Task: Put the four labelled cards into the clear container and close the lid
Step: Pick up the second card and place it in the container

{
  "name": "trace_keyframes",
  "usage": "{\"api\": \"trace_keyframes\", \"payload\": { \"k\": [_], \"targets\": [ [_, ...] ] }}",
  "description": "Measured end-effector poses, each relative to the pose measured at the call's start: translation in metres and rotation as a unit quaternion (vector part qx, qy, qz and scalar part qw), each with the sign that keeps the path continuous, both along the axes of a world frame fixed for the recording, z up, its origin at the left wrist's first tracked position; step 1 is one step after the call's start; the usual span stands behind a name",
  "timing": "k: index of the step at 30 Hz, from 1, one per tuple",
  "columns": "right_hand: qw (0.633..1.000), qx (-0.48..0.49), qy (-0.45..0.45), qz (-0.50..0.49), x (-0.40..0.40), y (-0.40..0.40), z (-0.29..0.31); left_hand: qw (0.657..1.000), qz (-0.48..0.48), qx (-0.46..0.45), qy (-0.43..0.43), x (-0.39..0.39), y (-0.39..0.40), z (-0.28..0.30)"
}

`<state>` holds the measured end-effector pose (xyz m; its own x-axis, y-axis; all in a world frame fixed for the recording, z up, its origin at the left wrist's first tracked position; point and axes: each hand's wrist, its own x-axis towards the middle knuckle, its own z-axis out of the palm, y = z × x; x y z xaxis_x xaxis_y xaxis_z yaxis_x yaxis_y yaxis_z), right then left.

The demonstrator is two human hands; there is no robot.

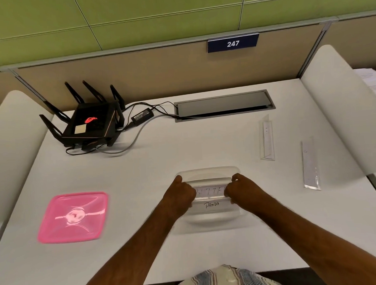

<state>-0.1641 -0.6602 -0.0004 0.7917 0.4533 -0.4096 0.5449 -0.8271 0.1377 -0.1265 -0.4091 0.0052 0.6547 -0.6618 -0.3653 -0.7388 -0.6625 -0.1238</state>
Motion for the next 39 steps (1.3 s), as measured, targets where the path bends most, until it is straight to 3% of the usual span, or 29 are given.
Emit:
{"api": "trace_keyframes", "payload": {
  "k": [10,23,27,30,39],
  "targets": [
    [1.0,-0.013,0.025,-0.002,0.0,0.007,-0.009,0.999,-0.015,0.025,-0.014,-0.004,0.002,-0.011],
    [0.998,0.064,0.01,-0.003,-0.004,0.0,-0.014,1.0,0.02,0.008,0.002,-0.002,0.002,-0.012],
    [0.993,0.114,0.008,-0.017,-0.006,-0.005,-0.012,0.999,0.006,-0.041,-0.023,-0.002,-0.005,0.003],
    [0.98,0.191,-0.036,-0.037,-0.006,-0.009,-0.004,0.989,0.016,-0.135,-0.06,-0.001,-0.014,0.009],
    [0.894,0.366,-0.185,-0.178,0.0,-0.035,0.016,0.941,0.097,-0.321,-0.041,0.014,-0.054,0.022]
  ]
}}
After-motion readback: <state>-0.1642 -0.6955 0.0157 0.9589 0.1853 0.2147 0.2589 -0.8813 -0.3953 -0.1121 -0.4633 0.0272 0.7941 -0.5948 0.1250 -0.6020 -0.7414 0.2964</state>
